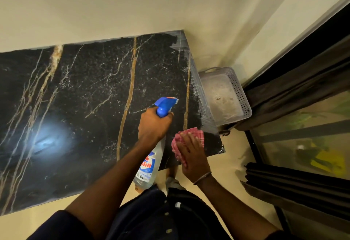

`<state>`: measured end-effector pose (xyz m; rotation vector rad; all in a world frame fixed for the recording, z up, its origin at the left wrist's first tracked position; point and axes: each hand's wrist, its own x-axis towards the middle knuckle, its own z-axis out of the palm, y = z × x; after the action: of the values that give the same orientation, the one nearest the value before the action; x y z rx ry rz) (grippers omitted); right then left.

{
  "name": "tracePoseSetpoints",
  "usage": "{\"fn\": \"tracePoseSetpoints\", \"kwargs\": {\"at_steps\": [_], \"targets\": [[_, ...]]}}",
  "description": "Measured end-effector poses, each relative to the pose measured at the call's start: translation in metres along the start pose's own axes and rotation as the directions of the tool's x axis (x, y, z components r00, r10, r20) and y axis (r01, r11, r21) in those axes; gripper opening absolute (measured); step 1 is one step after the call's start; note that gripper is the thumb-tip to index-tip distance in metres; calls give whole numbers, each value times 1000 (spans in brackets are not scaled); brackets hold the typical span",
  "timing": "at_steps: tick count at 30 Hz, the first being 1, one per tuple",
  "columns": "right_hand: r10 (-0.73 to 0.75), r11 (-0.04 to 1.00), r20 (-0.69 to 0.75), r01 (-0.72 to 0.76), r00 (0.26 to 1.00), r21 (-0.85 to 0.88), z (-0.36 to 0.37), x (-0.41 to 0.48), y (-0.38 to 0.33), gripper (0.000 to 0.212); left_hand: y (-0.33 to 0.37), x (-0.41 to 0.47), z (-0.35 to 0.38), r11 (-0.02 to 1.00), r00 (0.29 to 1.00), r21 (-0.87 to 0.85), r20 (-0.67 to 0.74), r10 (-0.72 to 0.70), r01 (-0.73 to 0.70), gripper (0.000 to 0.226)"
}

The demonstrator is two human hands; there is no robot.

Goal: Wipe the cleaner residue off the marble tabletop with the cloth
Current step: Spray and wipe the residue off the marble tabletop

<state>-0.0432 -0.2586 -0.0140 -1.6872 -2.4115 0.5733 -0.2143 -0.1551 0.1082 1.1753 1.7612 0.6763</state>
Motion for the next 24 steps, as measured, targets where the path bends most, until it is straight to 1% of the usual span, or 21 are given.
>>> {"fn": "tracePoseSetpoints", "kwargs": {"at_steps": [3, 4, 5, 6, 7, 9, 13, 15, 16, 17, 19, 21, 22, 24], "targets": [[-193, 979, 65, 197, 979, -59, -9, 6, 16, 64, 5, 2, 5, 1000, 1000, -4, -7, -10, 10, 18], [-218, 972, 72, 223, 973, -71, -12, 6, 27, 66, 6, 3, 7, 1000, 1000, -6, -14, -14, 14, 18], [-200, 975, 61, 205, 978, -80, -16, 5, 37, 69, 8, 4, 8, 1000, 1000, -9, -19, -18, 17, 19], [-136, 987, 36, 138, 990, -85, -19, 4, 48, 71, 9, 5, 8, 1000, 999, -13, -25, -21, 21, 19], [-41, 996, -1, 41, 999, -80, -24, 3, 57, 72, 10, 5, 9, 1000, 999, -17, -29, -22, 21, 19], [133, 990, -67, -136, 989, -42, -33, 4, 69, 70, 11, 6, 8, 1000, 999, -24, -29, -17, 16, 20], [307, 950, -120, -311, 944, -20, -33, 19, 60, 72, 13, 8, 7, 999, 998, -40, -51, -23, 21, 18], [334, 941, -131, -338, 933, -8, -27, 28, 46, 67, 16, 8, 6, 999, 997, -34, -71, -30, 28, 16], [299, 953, -131, -303, 945, -17, -24, 33, 39, 66, 17, 8, 7, 999, 996, -31, -82, -36, 33, 15], [231, 971, -117, -236, 966, -34, -21, 38, 33, 66, 18, 8, 8, 999, 995, -30, -89, -43, 40, 15], [41, 997, -52, -45, 998, -70, -16, 50, 21, 75, 19, 10, 9, 998, 993, -29, -105, -54, 51, 16], [-106, 989, 50, 111, 993, -100, -10, 63, 14, 84, 21, 11, 10, 998, 991, -26, -120, -64, 61, 16], [-146, 982, 92, 156, 985, -107, -9, 68, 13, 85, 22, 12, 10, 997, 990, -25, -124, -69, 67, 16], [-209, 968, 126, 223, 970, -117, -12, 72, 20, 85, 23, 15, 9, 997, 988, -25, -136, -75, 72, 16]]}}
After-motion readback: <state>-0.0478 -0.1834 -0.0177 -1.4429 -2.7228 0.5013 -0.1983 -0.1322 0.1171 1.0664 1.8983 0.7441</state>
